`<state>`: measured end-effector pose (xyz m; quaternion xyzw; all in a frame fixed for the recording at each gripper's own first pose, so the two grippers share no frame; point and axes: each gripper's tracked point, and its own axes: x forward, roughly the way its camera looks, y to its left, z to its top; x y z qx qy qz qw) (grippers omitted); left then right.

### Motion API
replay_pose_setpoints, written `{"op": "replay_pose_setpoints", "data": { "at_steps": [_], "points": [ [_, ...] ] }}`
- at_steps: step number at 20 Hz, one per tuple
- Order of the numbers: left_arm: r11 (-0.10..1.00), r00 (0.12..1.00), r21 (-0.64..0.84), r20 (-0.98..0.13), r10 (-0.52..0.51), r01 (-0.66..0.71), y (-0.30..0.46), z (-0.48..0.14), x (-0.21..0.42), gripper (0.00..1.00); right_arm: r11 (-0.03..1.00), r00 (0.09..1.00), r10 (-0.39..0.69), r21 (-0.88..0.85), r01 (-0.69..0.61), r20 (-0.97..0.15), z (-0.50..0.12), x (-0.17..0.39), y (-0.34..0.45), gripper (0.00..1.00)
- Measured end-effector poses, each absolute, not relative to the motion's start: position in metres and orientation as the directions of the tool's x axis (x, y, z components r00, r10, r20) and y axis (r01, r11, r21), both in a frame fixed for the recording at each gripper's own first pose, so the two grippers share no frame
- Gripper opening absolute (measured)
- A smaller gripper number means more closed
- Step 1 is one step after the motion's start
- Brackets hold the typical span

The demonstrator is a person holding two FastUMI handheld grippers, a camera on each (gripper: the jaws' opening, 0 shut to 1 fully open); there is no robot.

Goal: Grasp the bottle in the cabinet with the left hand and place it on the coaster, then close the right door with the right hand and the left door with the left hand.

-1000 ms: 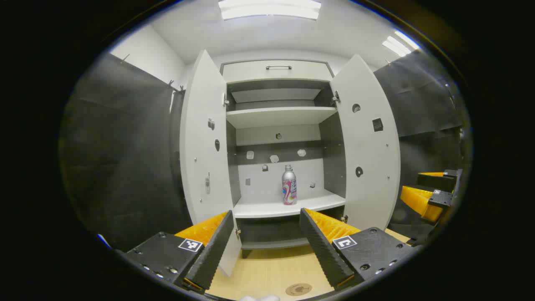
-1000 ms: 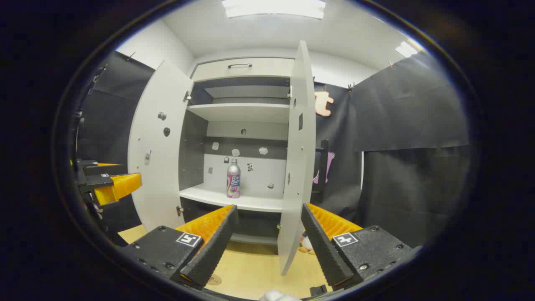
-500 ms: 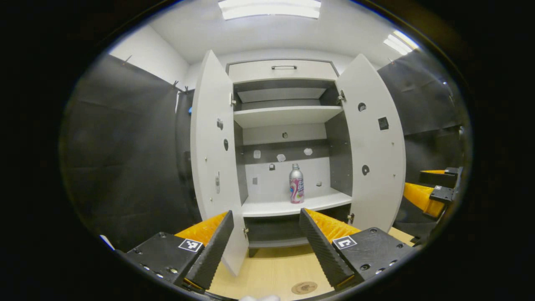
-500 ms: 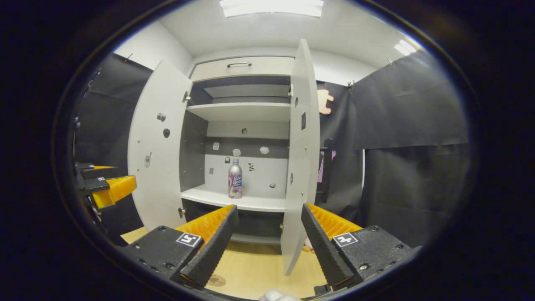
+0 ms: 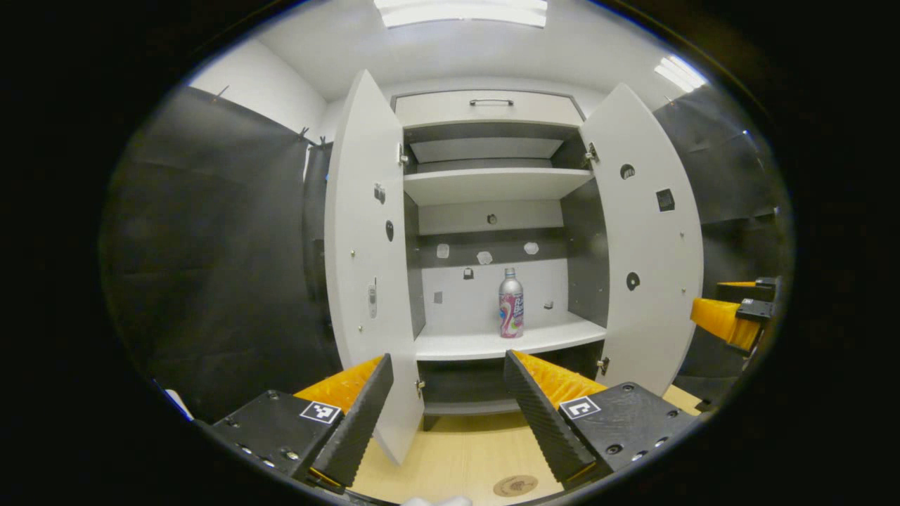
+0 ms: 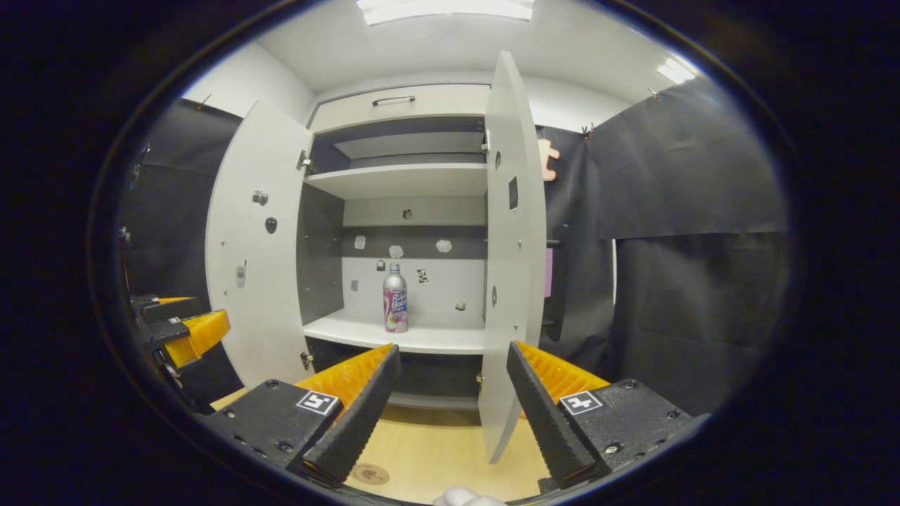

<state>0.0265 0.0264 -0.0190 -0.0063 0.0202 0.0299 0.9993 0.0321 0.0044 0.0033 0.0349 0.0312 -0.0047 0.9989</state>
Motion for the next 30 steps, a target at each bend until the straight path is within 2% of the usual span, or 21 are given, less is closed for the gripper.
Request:
{"op": "replay_pose_setpoints", "data": {
  "at_steps": [5, 10, 18, 22, 25, 30],
  "points": [
    [0.999, 0.999, -0.009, -0.021, 0.030, -0.031, 0.022, -0.016, 0.084, 0.97, 0.997, 0.998, -0.013, 0.071, 0.017, -0.059, 0.013, 0.044, 0.003, 0.99],
    [0.999, 0.999, -0.047, -0.033, -0.016, 0.015, 0.005, -0.016, 0.173, 0.98, 0.997, 0.998, -0.037, 0.073, 0.041, -0.053, 0.020, 0.051, 0.004, 0.99],
    [0.998, 0.998, -0.003, -0.019, -0.057, 0.057, -0.037, -0.018, 0.313, 0.98, 0.997, 0.996, -0.073, 0.036, 0.075, -0.061, 0.031, 0.050, -0.001, 0.99],
    [0.997, 0.997, 0.006, 0.020, -0.080, 0.080, -0.066, -0.015, 0.362, 0.97, 0.997, 0.994, -0.066, 0.026, 0.069, -0.086, 0.026, 0.052, 0.002, 0.99],
    [0.997, 0.997, 0.030, 0.004, -0.075, 0.075, -0.082, -0.021, 0.393, 0.97, 0.997, 0.993, -0.075, 0.014, 0.077, -0.095, 0.023, 0.050, -0.001, 0.99],
    [0.999, 0.998, -0.014, -0.046, -0.053, 0.052, -0.087, -0.041, 0.428, 0.97, 0.994, 0.985, -0.108, 0.015, 0.111, -0.136, 0.007, 0.048, -0.021, 1.00]
  ]
}}
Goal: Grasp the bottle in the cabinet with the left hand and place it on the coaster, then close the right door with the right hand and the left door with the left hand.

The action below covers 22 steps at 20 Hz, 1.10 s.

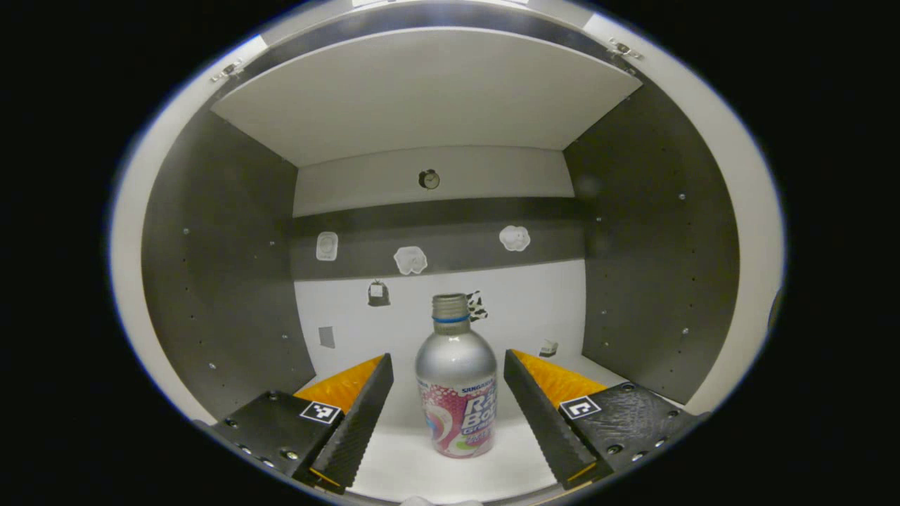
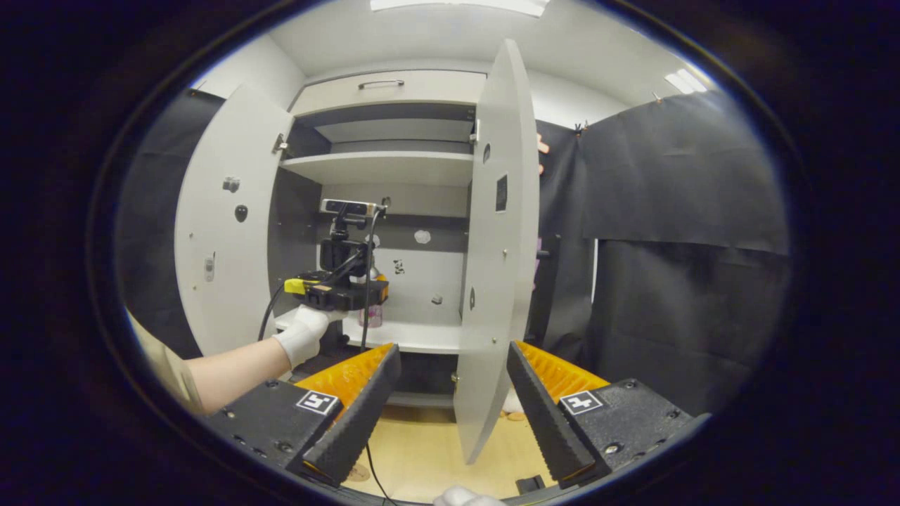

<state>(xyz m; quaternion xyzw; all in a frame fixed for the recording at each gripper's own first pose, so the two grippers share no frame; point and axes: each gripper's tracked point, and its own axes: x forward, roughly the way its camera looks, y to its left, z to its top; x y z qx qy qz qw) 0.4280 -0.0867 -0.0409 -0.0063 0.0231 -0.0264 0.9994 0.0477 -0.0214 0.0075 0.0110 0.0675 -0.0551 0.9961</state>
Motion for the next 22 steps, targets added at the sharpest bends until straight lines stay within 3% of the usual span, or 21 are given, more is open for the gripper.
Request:
{"op": "replay_pose_setpoints", "data": {
  "at_steps": [3, 6, 8, 10, 16, 22],
  "points": [
    [0.998, 0.997, -0.026, -0.059, -0.055, 0.054, -0.089, -0.048, 0.440, 0.98, 0.991, 0.979, -0.121, 0.028, 0.127, -0.166, 0.000, 0.045, -0.031, 0.99],
    [0.998, 0.995, -0.017, -0.077, -0.055, 0.054, -0.090, -0.049, 0.442, 0.81, 0.991, 0.979, -0.124, 0.037, 0.132, -0.162, 0.001, 0.042, -0.036, 0.99],
    [0.999, 0.995, -0.009, -0.081, -0.053, 0.052, -0.091, -0.045, 0.435, 0.84, 0.991, 0.981, -0.123, 0.041, 0.130, -0.153, 0.003, 0.040, -0.039, 1.00],
    [0.997, 0.995, -0.009, -0.061, -0.073, 0.073, -0.093, -0.031, 0.421, 0.79, 0.991, 0.982, -0.118, 0.048, 0.126, -0.145, 0.005, 0.039, -0.041, 1.00],
    [0.986, 0.986, 0.030, 0.016, -0.164, 0.164, -0.108, 0.013, 0.328, 0.82, 0.991, 0.985, -0.105, 0.062, 0.114, -0.134, 0.005, 0.035, -0.042, 0.99],
    [0.975, 0.975, 0.009, 0.021, -0.221, 0.221, -0.112, 0.007, 0.232, 0.79, 0.991, 0.984, -0.103, 0.072, 0.114, -0.144, -0.002, 0.025, -0.045, 0.99]
  ]
}}
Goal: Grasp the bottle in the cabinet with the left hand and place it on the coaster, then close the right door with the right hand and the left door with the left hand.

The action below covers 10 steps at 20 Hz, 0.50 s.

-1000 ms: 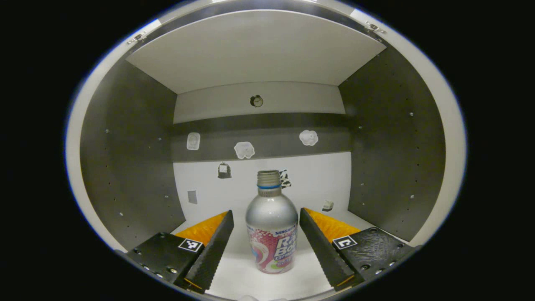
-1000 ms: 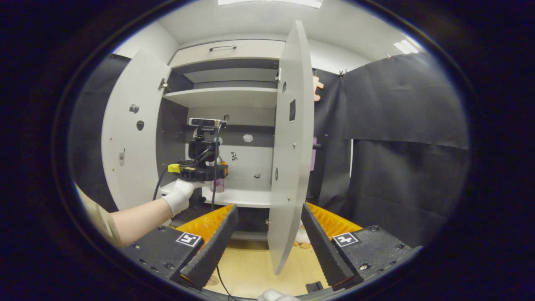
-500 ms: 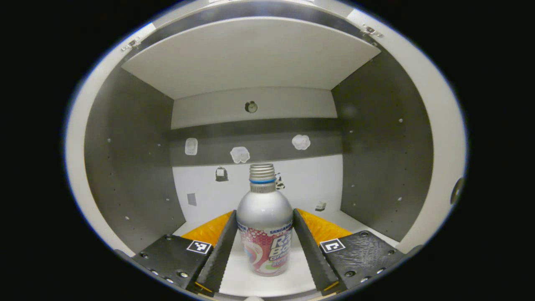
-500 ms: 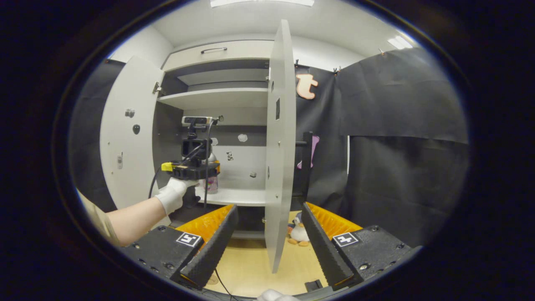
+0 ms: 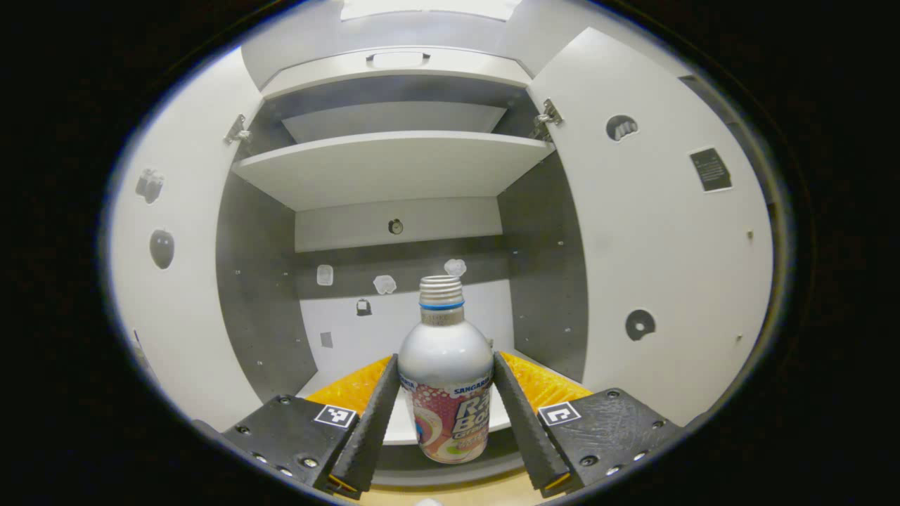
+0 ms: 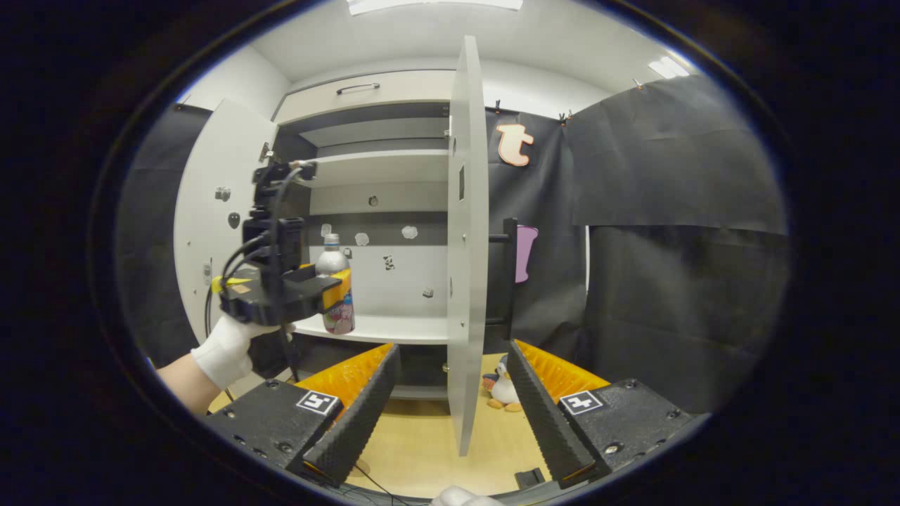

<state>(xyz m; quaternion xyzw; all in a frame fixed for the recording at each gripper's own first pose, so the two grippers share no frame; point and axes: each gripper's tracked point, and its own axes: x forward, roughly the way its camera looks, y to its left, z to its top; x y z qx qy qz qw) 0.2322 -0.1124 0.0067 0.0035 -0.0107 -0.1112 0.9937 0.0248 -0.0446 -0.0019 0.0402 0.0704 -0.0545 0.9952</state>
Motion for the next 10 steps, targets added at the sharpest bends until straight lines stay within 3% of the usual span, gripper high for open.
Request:
{"op": "replay_pose_setpoints", "data": {
  "at_steps": [9, 10],
  "points": [
    [0.964, 0.964, 0.010, 0.023, -0.266, 0.266, -0.116, -0.057, 0.118, 0.82, 0.990, 0.980, -0.100, 0.077, 0.114, -0.171, -0.017, 0.011, -0.049, 1.00],
    [0.965, 0.965, 0.023, 0.020, -0.263, 0.263, -0.115, -0.067, 0.111, 0.79, 0.990, 0.980, -0.101, 0.077, 0.116, -0.173, -0.017, 0.012, -0.050, 0.99]
  ]
}}
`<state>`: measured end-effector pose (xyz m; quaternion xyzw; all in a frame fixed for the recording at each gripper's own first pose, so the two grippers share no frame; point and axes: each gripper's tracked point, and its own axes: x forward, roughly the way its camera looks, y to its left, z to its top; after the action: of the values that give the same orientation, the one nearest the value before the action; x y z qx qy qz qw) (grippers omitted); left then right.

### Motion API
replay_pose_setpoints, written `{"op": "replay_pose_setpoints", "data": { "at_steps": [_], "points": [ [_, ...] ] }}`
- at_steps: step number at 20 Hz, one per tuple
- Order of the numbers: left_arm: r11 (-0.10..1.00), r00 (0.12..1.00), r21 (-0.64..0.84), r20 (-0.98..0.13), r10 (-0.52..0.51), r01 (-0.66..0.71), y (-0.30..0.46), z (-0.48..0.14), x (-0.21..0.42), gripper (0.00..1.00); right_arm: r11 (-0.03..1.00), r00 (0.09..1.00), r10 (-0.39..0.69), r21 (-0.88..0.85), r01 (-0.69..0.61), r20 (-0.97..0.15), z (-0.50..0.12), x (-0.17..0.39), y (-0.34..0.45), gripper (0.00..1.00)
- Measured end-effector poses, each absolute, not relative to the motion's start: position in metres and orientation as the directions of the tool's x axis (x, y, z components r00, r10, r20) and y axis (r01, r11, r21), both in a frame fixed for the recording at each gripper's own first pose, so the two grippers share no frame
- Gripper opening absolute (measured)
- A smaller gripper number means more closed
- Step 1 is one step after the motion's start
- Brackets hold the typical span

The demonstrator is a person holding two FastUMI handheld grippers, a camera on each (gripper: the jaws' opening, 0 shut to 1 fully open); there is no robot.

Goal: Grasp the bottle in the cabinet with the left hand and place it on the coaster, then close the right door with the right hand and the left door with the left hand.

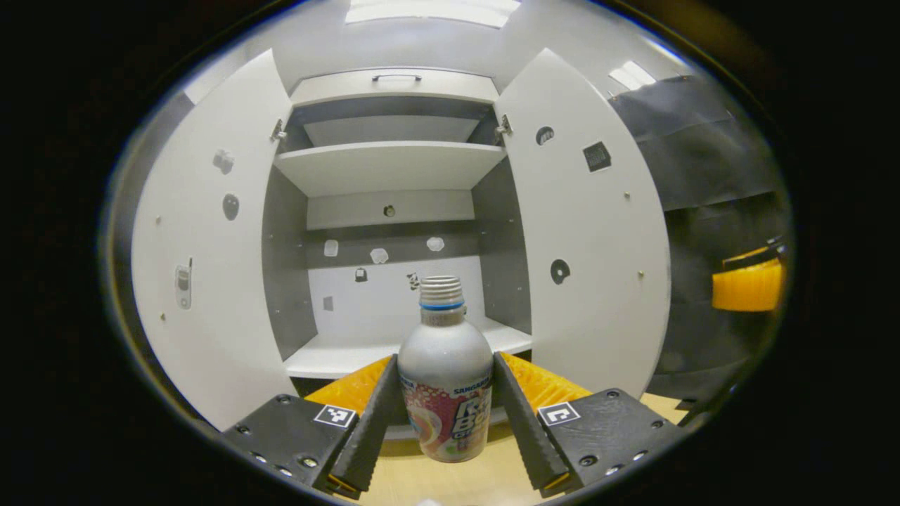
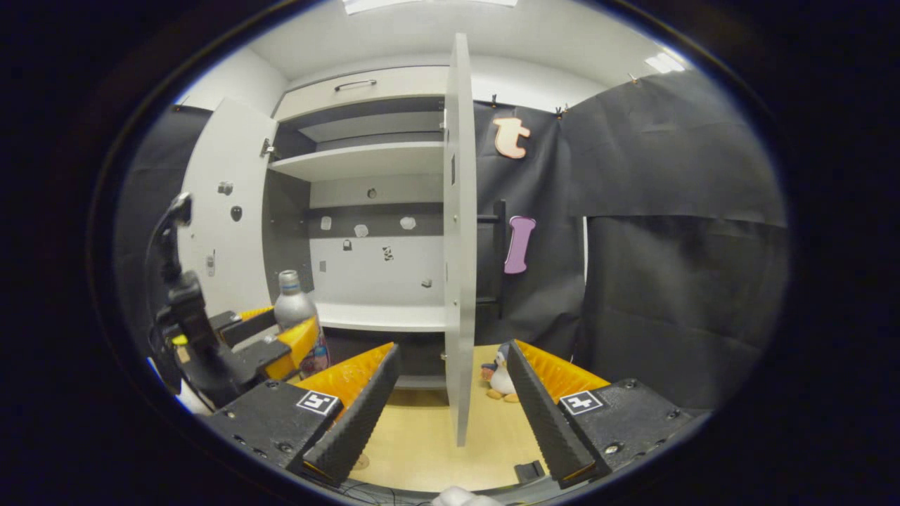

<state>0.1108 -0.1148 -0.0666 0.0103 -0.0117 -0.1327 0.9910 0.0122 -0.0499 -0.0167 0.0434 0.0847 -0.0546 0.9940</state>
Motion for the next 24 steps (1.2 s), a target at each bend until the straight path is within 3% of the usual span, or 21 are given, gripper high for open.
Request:
{"op": "replay_pose_setpoints", "data": {
  "at_steps": [2, 3, 9, 10, 14, 15, 17, 19, 20, 24],
  "points": [
    [0.967, 0.967, 0.043, 0.009, -0.253, 0.253, -0.110, -0.090, 0.094, 0.83, 0.991, 0.979, -0.098, 0.074, 0.112, -0.180, -0.018, 0.012, -0.050, 0.99],
    [0.965, 0.966, 0.045, 0.002, -0.259, 0.259, -0.111, -0.103, 0.088, 0.79, 0.992, 0.979, -0.094, 0.070, 0.108, -0.184, -0.018, 0.012, -0.048, 0.99],
    [0.958, 0.958, -0.015, -0.042, -0.285, 0.285, -0.116, -0.183, 0.052, 0.82, 0.995, 0.972, -0.072, 0.048, 0.085, -0.222, -0.017, 0.015, -0.040, 1.00],
    [0.956, 0.956, -0.035, -0.042, -0.291, 0.290, -0.117, -0.196, 0.048, 0.79, 0.995, 0.971, -0.072, 0.045, 0.085, -0.228, -0.017, 0.016, -0.038, 0.99],
    [0.954, 0.954, -0.042, -0.036, -0.298, 0.296, -0.115, -0.235, 0.038, 0.79, 0.997, 0.966, -0.067, 0.019, 0.074, -0.248, -0.016, 0.018, -0.033, 1.00],
    [0.953, 0.953, -0.044, -0.033, -0.302, 0.300, -0.114, -0.244, 0.036, 0.83, 0.997, 0.965, -0.067, 0.014, 0.073, -0.254, -0.017, 0.018, -0.031, 0.99],
    [0.949, 0.950, -0.058, -0.027, -0.312, 0.310, -0.113, -0.261, 0.033, 0.79, 0.998, 0.963, -0.063, 0.007, 0.067, -0.264, -0.018, 0.019, -0.027, 0.99],
    [0.945, 0.947, -0.076, -0.011, -0.320, 0.319, -0.113, -0.276, 0.029, 0.83, 0.998, 0.959, -0.053, 0.002, 0.056, -0.279, -0.021, 0.020, -0.021, 0.99],
    [0.944, 0.947, -0.076, -0.019, -0.322, 0.320, -0.113, -0.287, 0.027, 0.79, 0.999, 0.957, -0.048, -0.001, 0.050, -0.285, -0.022, 0.019, -0.017, 0.99],
    [0.942, 0.943, -0.075, -0.047, -0.330, 0.326, -0.116, -0.320, 0.025, 0.80, 0.999, 0.950, -0.033, -0.008, 0.032, -0.310, -0.027, 0.016, -0.009, 1.00]
  ]
}}
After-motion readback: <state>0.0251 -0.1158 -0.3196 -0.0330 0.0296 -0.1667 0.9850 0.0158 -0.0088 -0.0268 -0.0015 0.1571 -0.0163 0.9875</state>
